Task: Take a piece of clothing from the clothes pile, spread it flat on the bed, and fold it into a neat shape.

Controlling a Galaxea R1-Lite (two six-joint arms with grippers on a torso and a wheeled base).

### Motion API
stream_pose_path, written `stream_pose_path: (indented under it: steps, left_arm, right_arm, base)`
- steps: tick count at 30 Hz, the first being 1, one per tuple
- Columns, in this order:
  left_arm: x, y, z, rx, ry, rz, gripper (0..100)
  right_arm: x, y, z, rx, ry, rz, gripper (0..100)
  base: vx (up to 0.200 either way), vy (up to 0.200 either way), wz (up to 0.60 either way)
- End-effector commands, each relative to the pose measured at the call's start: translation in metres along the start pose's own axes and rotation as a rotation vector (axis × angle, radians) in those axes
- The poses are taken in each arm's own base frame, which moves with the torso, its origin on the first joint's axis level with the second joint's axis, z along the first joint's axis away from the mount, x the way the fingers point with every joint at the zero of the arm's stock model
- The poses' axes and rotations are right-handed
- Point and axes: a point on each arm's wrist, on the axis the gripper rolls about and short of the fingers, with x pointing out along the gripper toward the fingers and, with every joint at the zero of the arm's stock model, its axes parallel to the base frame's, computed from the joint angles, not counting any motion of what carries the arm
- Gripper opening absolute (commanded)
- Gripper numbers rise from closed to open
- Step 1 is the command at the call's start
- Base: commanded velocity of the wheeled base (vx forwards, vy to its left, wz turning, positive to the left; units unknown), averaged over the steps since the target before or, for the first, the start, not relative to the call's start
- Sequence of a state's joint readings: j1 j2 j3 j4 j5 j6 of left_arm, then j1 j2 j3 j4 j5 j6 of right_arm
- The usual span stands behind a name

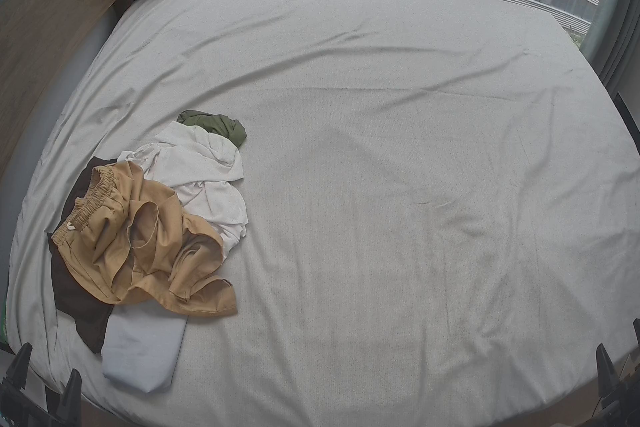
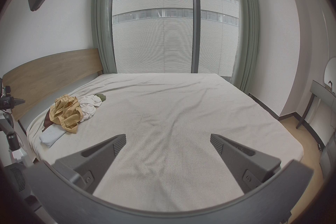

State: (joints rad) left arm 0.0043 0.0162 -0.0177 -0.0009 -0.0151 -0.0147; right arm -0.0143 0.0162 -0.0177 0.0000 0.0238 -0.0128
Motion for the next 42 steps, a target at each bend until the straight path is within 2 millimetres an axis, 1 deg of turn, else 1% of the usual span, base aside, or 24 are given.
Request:
stream_pose_path:
  steps: [1, 7, 9, 10, 11, 12, 13, 14, 15, 18, 20, 21, 23, 24, 25, 26, 27, 29, 33, 36, 38, 40, 41, 42]
  left_arm:
    - [0.0, 0.0, -0.005, -0.002, 0.001, 0.0, 100]
    - [0.0, 0.0, -0.005, -0.002, 0.001, 0.0, 100]
    - [0.0, 0.0, -0.005, -0.002, 0.001, 0.0, 100]
    - [0.0, 0.0, -0.005, -0.002, 0.001, 0.0, 100]
    - [0.0, 0.0, -0.005, -0.004, 0.001, 0.0, 100]
    - [0.0, 0.0, -0.005, -0.002, 0.001, 0.0, 100]
    - [0.0, 0.0, -0.005, -0.002, 0.001, 0.0, 100]
    - [0.0, 0.0, -0.005, -0.002, 0.001, 0.0, 100]
    - [0.0, 0.0, -0.005, -0.002, 0.001, 0.0, 100]
    - [0.0, 0.0, -0.005, -0.004, 0.001, 0.0, 100]
    - [0.0, 0.0, -0.005, -0.004, 0.001, 0.0, 100]
    - [0.0, 0.0, -0.005, -0.004, 0.001, 0.0, 100]
    - [0.0, 0.0, -0.005, -0.004, 0.001, 0.0, 100]
    - [0.0, 0.0, -0.005, -0.004, 0.001, 0.0, 100]
    - [0.0, 0.0, -0.005, -0.004, 0.001, 0.0, 100]
    - [0.0, 0.0, -0.005, -0.005, 0.001, 0.0, 100]
    - [0.0, 0.0, -0.005, -0.005, 0.001, 0.0, 100]
    - [0.0, 0.0, -0.005, -0.004, 0.001, 0.0, 100]
    - [0.0, 0.0, -0.005, -0.005, 0.001, 0.0, 100]
    - [0.0, 0.0, -0.005, -0.005, 0.001, 0.0, 100]
    - [0.0, 0.0, -0.005, -0.005, 0.001, 0.0, 100]
    - [0.0, 0.0, -0.005, -0.005, 0.001, 0.0, 100]
    - [0.0, 0.0, -0.005, -0.005, 0.001, 0.0, 100]
    - [0.0, 0.0, -0.005, -0.005, 0.001, 0.0, 100]
  right_arm:
    - [0.001, 0.0, -0.005, 0.001, 0.012, 0.004, 100]
    - [0.001, 0.0, -0.005, -0.001, 0.009, 0.009, 100]
    - [0.0, 0.0, -0.003, -0.005, -0.017, 0.018, 100]
    - [0.0, 0.001, 0.0, -0.007, -0.045, 0.023, 100]
    - [-0.001, 0.001, 0.008, -0.011, -0.106, 0.022, 100]
    - [-0.002, 0.001, 0.025, -0.014, -0.198, 0.018, 100]
    - [0.001, 0.0, 0.038, -0.016, -0.22, 0.014, 100]
    - [0.002, 0.0, 0.038, -0.015, -0.215, 0.016, 100]
    - [0.008, 0.0, 0.046, -0.014, -0.178, 0.026, 100]
    - [0.011, 0.0, 0.043, -0.012, -0.148, 0.049, 100]
    - [0.02, 0.0, 0.041, -0.007, -0.071, 0.117, 100]
    - [0.02, 0.0, 0.041, -0.007, -0.071, 0.117, 100]
    - [0.025, 0.0, 0.048, -0.003, -0.048, 0.148, 100]
    - [0.03, 0.001, 0.057, 0.005, -0.033, 0.177, 100]
    - [0.032, 0.001, 0.06, 0.01, -0.025, 0.193, 100]
    - [0.039, 0.002, 0.07, 0.025, -0.008, 0.231, 100]
    - [0.041, 0.003, 0.074, 0.027, -0.006, 0.239, 100]
    - [0.054, 0.006, 0.093, 0.031, 0.013, 0.271, 100]
    - [0.07, 0.01, 0.113, 0.027, 0.019, 0.311, 100]
    - [0.083, 0.016, 0.123, 0.028, 0.042, 0.371, 100]
    - [0.097, 0.024, 0.129, 0.028, 0.08, 0.424, 100]
    - [0.099, 0.025, 0.129, 0.028, 0.089, 0.431, 100]
    - [0.107, 0.031, 0.131, 0.053, 0.123, 0.469, 100]
    - [0.11, 0.034, 0.133, 0.073, 0.136, 0.495, 100]
  base:
    - [0.0, 0.0, 0.0]
    - [0.0, 0.0, 0.0]
    - [0.0, 0.0, 0.0]
    - [0.0, 0.0, 0.0]
    - [0.0, 0.0, 0.0]
    - [0.0, 0.0, 0.0]
    - [0.0, 0.0, 0.0]
    - [0.0, 0.0, 0.0]
    - [0.0, 0.0, 0.0]
    - [0.0, 0.0, 0.0]
    - [0.0, 0.0, 0.0]
    - [0.0, 0.0, 0.0]
    - [0.0, 0.0, 0.0]
    - [0.0, 0.0, 0.0]
    - [0.0, 0.0, 0.0]
    - [0.0, 0.0, 0.0]
    - [0.0, 0.0, 0.0]
    - [0.0, 0.0, 0.0]
    - [0.0, 0.0, 0.0]
    - [0.0, 0.0, 0.0]
    - [0.0, 0.0, 0.0]
    - [0.0, 0.0, 0.0]
    - [0.0, 0.0, 0.0]
    - [0.0, 0.0, 0.0]
